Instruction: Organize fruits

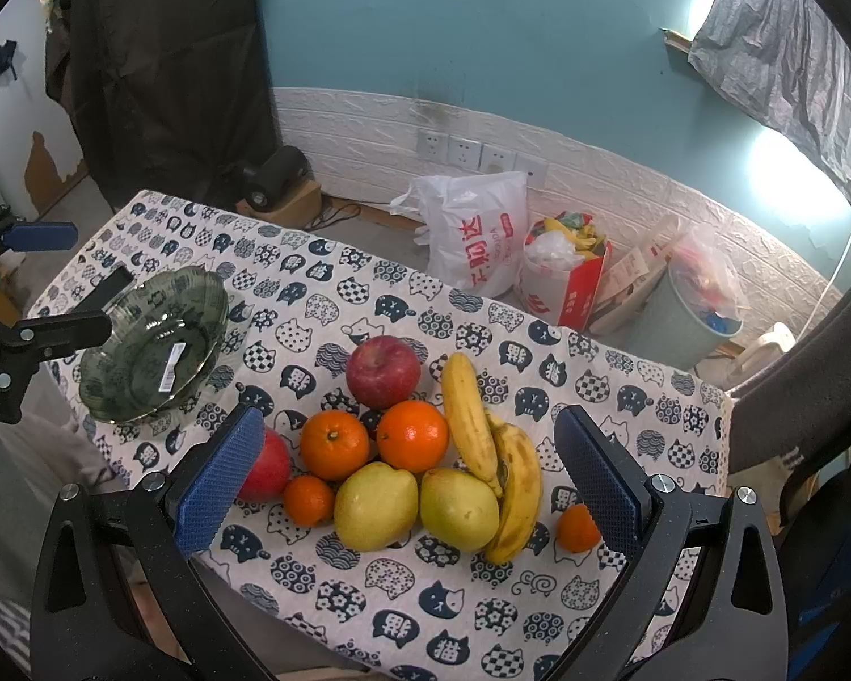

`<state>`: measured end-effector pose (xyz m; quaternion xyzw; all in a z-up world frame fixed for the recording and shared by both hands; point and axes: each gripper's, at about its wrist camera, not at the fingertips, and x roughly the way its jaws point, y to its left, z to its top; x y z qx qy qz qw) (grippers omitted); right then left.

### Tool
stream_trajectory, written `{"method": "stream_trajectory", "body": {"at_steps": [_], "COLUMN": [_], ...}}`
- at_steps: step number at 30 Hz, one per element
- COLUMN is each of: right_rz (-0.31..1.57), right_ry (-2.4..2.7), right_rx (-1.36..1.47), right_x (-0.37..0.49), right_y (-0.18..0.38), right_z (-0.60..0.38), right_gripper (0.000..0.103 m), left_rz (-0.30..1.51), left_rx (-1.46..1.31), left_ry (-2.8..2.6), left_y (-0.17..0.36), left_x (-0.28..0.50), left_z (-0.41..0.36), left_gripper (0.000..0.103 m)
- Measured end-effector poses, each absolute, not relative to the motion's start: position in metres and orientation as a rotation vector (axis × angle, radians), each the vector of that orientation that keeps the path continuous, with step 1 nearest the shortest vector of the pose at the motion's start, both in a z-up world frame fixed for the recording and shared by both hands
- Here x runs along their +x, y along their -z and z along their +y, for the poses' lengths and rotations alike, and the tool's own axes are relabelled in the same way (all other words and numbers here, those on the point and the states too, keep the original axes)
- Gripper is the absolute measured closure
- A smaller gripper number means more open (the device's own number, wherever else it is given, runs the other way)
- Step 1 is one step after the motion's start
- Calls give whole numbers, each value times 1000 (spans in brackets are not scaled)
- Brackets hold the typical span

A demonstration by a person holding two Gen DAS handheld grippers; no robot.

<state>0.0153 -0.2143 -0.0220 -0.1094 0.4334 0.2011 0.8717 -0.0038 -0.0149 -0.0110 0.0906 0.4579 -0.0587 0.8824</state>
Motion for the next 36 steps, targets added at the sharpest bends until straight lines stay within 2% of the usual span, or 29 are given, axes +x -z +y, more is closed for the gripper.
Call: {"method": "stream_trajectory", "body": {"at_steps": [25,36], "right_rz": [894,938], "right_ry": [-418,-427], "right_rx": [-244,-251], "right_x": [15,25], "right_y": [21,29], "right_z": [-217,-226], "right_gripper": [3,3], "left_rz": [956,1021], "left_rx": [193,209], "left_ry": [122,129], "left_y": [12,36], "left_x": [-4,8], "left_z": [-16,-20], "left_gripper": [6,6]}}
